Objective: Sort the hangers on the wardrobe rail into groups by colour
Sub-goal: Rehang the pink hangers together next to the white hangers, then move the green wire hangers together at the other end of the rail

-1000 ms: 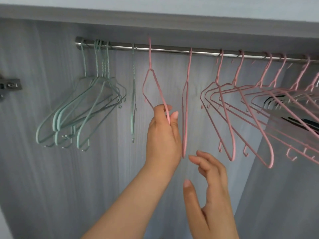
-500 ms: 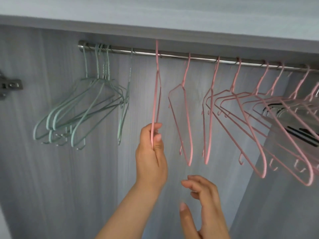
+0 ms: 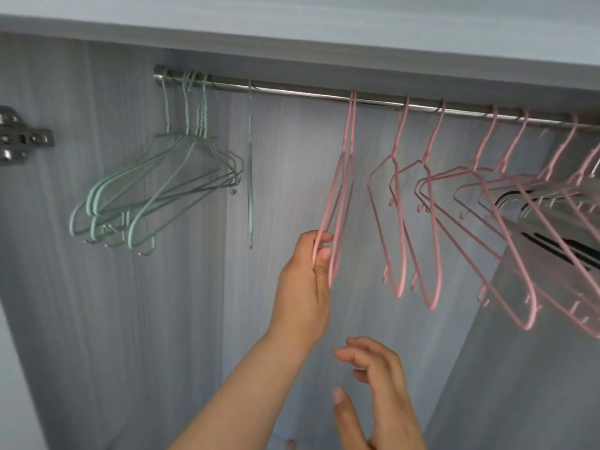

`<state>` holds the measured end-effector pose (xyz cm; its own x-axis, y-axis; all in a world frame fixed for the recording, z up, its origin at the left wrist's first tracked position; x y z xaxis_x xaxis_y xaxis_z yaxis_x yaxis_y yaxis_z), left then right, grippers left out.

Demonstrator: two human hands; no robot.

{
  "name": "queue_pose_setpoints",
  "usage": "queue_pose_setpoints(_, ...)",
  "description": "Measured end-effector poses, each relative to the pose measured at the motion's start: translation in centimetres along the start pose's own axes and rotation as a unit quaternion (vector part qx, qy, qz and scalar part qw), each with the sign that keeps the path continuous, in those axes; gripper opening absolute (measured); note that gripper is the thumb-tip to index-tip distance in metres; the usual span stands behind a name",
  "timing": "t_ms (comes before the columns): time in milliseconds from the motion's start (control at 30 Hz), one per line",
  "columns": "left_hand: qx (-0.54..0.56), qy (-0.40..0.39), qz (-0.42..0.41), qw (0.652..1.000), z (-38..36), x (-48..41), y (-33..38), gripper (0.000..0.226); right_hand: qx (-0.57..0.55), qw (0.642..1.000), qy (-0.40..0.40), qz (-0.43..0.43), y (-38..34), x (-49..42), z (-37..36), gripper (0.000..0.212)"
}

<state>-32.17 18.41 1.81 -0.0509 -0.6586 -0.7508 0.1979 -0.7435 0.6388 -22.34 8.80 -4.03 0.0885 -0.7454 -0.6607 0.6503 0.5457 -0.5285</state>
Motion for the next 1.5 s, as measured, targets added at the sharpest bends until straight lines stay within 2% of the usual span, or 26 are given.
queue_pose_setpoints(167, -0.014, -0.014, 0.013, 1.000, -1.1, 0.5, 0.4, 0.021, -0.010, 1.000, 0.005, -0.003, 0.4, 0.5, 0.8, 0.054)
queue_pose_setpoints(333, -0.007, 0.018, 0.027, 0.999, -0.6, 0.6, 0.4, 0.021, -0.028, 0.999, -0.011, -0.028, 0.5, 0.5, 0.0, 0.053)
queue_pose_setpoints(433, -0.010, 0.002, 0.023, 1.000, -0.4, 0.3, 0.5, 0.021, -0.032, 0.999, -0.022, -0.033, -0.8, -0.1, -0.6, 0.049)
queue_pose_setpoints(500, -0.019, -0.042, 0.020, 0.999, -0.3, 0.3, 0.5, 0.025, -0.012, 1.000, 0.010, 0.000, -3.0, -0.9, -0.3, 0.037)
queue_pose_setpoints(600, 0.004, -0.119, 0.024, 0.993, 0.8, 1.5, 0.0, 0.043, 0.031, 0.992, 0.072, 0.100, -8.6, -2.9, 0.6, 0.021)
queue_pose_setpoints(633, -0.007, -0.118, 0.018, 0.993, 1.8, 2.0, 0.1, 0.044, 0.018, 0.988, 0.083, 0.127, -10.5, -3.8, 0.7, 0.020)
queue_pose_setpoints(700, -0.084, -0.059, -0.041, 0.994, 4.7, 3.3, 1.0, 0.032, -0.073, 0.984, 0.076, 0.145, -13.3, -6.1, 0.5, 0.027)
queue_pose_setpoints(767, -0.153, 0.015, -0.110, 0.982, 7.9, 4.4, 1.6, 0.031, -0.145, 0.981, 0.021, 0.128, -14.6, -9.0, -1.0, 0.032)
queue_pose_setpoints(867, -0.189, 0.059, -0.152, 0.968, 12.4, 4.1, 1.1, 0.019, -0.094, 0.994, -0.028, 0.052, -14.0, -13.9, -4.4, 0.045)
queue_pose_setpoints(900, -0.185, 0.067, -0.139, 0.971, 13.7, 3.4, 0.7, 0.018, -0.079, 0.996, -0.034, 0.004, -13.1, -15.5, -5.6, 0.052)
queue_pose_setpoints(967, -0.138, 0.054, -0.075, 0.986, 15.5, 1.6, -0.2, 0.035, -0.085, 0.989, -0.064, -0.100, -11.2, -18.2, -8.0, 0.063)
queue_pose_setpoints(1000, -0.113, 0.026, -0.035, 0.993, 15.6, 0.9, -0.9, 0.042, -0.107, 0.980, -0.083, -0.144, -10.3, -19.0, -9.2, 0.063)
queue_pose_setpoints(1067, -0.084, -0.045, 0.034, 0.995, 15.0, 0.0, -2.3, 0.047, -0.192, 0.957, -0.102, -0.190, -9.3, -19.7, -11.0, 0.050)
queue_pose_setpoints(1133, -0.075, -0.070, 0.049, 0.994, 14.4, -0.2, -3.1, 0.038, -0.275, 0.941, -0.071, -0.183, -8.8, -19.9, -11.8, 0.024)
queue_pose_setpoints(1167, -0.070, -0.068, 0.043, 0.994, 14.3, -0.3, -3.4, 0.037, -0.281, 0.943, -0.043, -0.173, -8.7, -19.9, -11.8, 0.014)
queue_pose_setpoints(1267, -0.067, -0.061, 0.021, 0.996, 13.7, -0.5, -3.6, 0.043, -0.277, 0.949, 0.020, -0.148, -8.2, -19.8, -11.2, 0.022)
queue_pose_setpoints(1333, -0.065, -0.073, 0.010, 0.995, 13.1, -0.8, -3.6, 0.042, -0.267, 0.954, 0.034, -0.136, -8.0, -19.9, -10.6, 0.027)
queue_pose_setpoints(1433, -0.046, -0.089, -0.013, 0.995, 12.3, -1.5, -3.5, 0.030, -0.248, 0.958, 0.044, -0.134, -8.0, -20.8, -9.4, 0.030)
queue_pose_setpoints(1500, -0.046, -0.091, -0.031, 0.994, 12.0, -1.7, -3.4, 0.032, -0.243, 0.959, 0.058, -0.134, -8.3, -21.7, -8.8, 0.029)
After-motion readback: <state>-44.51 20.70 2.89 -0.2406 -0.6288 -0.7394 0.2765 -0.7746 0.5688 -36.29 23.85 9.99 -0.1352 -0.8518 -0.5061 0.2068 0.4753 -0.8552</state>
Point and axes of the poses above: each hand's wrist, its own x-axis away from the middle knuckle, its own z-axis out of the back of the hand, y = z × x, the point moved 5 cm from there along -x, towards the middle knuckle, and after that the axes turned 10 degrees about -y, right-handed, at the moved point
